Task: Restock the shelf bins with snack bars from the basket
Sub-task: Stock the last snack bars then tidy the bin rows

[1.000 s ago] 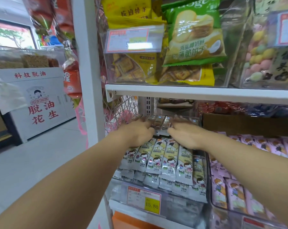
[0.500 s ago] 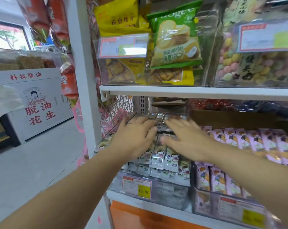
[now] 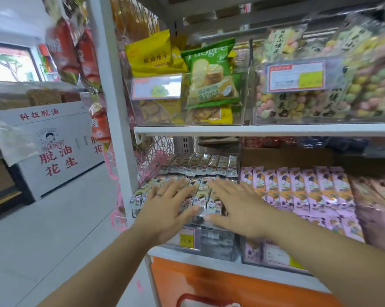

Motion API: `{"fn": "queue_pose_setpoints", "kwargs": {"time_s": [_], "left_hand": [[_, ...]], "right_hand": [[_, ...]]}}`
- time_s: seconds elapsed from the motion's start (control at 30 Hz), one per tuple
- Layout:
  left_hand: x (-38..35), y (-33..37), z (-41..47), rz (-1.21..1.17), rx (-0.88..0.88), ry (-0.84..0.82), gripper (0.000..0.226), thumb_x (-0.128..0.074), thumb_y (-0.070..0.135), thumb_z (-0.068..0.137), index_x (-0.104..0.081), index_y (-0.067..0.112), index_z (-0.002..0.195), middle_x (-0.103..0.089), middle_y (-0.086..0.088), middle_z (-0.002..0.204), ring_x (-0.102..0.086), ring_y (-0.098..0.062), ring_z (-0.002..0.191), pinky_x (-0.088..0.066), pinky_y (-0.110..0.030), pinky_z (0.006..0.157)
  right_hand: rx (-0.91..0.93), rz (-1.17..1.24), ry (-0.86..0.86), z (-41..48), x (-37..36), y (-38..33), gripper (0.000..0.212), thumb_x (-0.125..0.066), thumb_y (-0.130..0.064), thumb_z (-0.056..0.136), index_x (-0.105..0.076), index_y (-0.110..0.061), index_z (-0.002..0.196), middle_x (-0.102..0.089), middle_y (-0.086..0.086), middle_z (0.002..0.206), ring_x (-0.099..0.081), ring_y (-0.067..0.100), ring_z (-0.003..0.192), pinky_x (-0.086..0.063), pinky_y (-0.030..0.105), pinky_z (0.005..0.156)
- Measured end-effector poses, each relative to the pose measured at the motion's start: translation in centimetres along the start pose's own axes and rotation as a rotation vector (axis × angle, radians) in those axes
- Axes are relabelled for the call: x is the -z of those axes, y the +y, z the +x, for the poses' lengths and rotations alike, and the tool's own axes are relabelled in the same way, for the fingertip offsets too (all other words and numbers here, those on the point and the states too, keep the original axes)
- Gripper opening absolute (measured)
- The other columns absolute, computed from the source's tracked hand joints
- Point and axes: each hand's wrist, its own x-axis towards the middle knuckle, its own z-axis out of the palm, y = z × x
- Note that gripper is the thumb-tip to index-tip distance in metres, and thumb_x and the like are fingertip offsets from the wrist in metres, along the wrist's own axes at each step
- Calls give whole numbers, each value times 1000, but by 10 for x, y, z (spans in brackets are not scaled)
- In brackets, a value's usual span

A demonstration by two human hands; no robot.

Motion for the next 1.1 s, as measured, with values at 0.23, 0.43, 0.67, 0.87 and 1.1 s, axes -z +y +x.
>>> {"fn": "queue_pose_setpoints", "kwargs": {"time_s": [0.23, 0.43, 0.67, 0.87, 1.1], "left_hand": [[14, 68, -14, -42, -111, 144, 72, -1, 65, 83, -30, 37, 144, -23, 13, 154, -12, -9, 144, 7, -37, 116], [-17, 154, 29, 3, -232, -6, 49, -35, 31, 101, -23, 27, 149, -13, 5, 157, -13, -17, 143, -20, -35, 114], [-51, 192, 79, -17, -125, -315, 67, -41, 38, 99, 1, 34, 151, 16, -5, 159, 12, -30, 146, -11, -48, 118], [-58, 185, 81, 84, -125, -422, 64, -38, 43, 99, 0, 40, 150, 28, 3, 155, 18, -29, 145, -5, -50, 118], [-50, 184, 50, -243, -271, -400, 43, -30, 41, 102, -32, 39, 145, -1, 14, 159, -8, -14, 146, -19, -41, 117]], "right_hand": [[-220, 97, 88, -69, -2, 62, 60, -33, -46, 100, -7, -31, 152, -1, -3, 160, -3, 14, 147, -2, 35, 119], [-404, 104, -6, -105, -21, 124, 68, -41, -44, 98, -4, -26, 152, 12, 0, 160, 9, 21, 147, -8, 40, 120], [-514, 121, -48, -91, -24, 143, 78, -38, -57, 95, 8, -28, 152, 25, 6, 156, 23, 30, 143, -3, 45, 118], [-499, 156, -64, -96, -28, 143, 75, -33, -55, 98, 12, -28, 151, 26, 4, 156, 23, 30, 143, -3, 45, 118], [-379, 253, -107, -111, -22, 131, 56, -22, -45, 102, -12, -21, 152, 4, 0, 160, 8, 26, 147, -10, 50, 118]]}}
